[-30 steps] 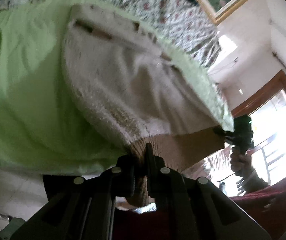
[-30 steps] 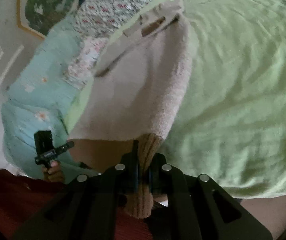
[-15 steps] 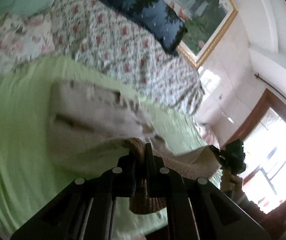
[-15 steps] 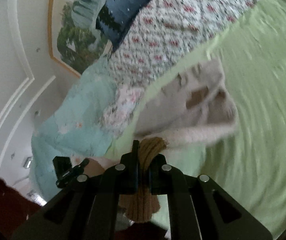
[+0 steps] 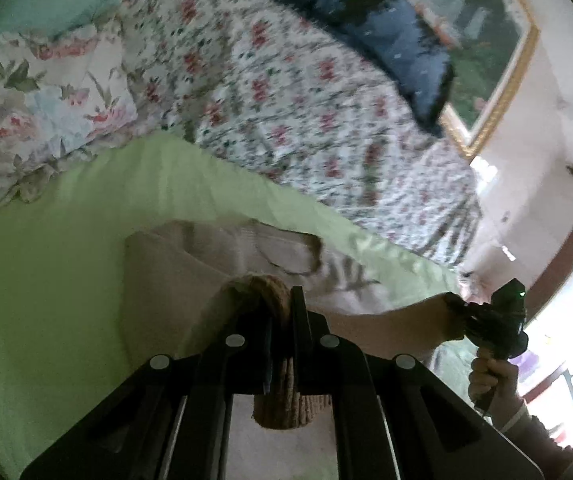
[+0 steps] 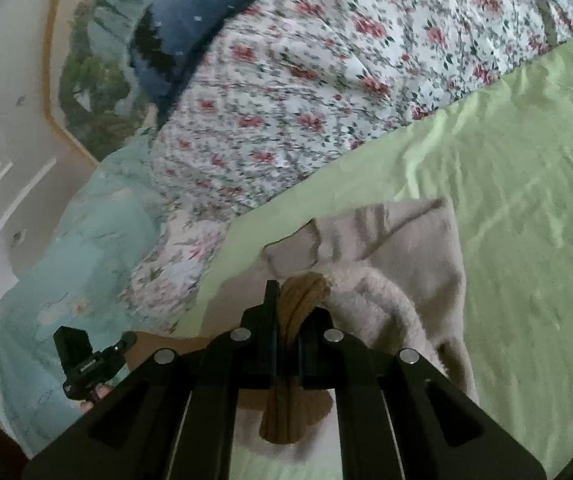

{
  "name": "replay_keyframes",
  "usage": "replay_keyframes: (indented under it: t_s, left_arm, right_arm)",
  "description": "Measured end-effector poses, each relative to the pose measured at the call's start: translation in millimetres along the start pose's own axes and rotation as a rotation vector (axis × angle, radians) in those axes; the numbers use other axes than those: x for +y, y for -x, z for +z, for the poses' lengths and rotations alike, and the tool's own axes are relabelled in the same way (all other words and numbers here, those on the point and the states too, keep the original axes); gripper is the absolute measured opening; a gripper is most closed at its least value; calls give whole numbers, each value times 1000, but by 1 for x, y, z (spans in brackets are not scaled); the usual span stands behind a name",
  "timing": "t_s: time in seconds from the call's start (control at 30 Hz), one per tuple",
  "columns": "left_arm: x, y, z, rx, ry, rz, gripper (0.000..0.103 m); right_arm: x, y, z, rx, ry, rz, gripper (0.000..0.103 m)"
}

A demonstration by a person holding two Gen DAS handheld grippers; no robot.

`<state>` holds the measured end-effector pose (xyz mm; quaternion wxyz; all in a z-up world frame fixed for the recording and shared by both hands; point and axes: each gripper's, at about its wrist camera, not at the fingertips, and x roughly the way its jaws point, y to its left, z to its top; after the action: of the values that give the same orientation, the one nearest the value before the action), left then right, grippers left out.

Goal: Fold small clothes
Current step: 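Grasp the brown ribbed hem with both grippers and lift it, then fold the hem up toward the collar with both grippers and release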

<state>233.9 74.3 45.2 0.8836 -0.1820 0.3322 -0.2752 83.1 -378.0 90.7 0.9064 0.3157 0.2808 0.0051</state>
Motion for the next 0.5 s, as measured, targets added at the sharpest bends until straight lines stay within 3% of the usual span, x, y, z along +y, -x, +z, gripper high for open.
replay_keyframes:
  t_s: [0.37, 0.43, 0.5]
  left_arm:
    - [68, -117, 3, 176, 91, 132, 9]
    - [74, -119, -3, 199, 116, 114, 14]
    - [70, -106, -10, 192, 115, 87, 32]
  right_arm:
    - [-69, -97, 17, 90, -78, -182, 10]
    - [-77, -105, 14, 125, -101, -210, 11]
    - [-81, -103, 12, 147, -132, -227, 20]
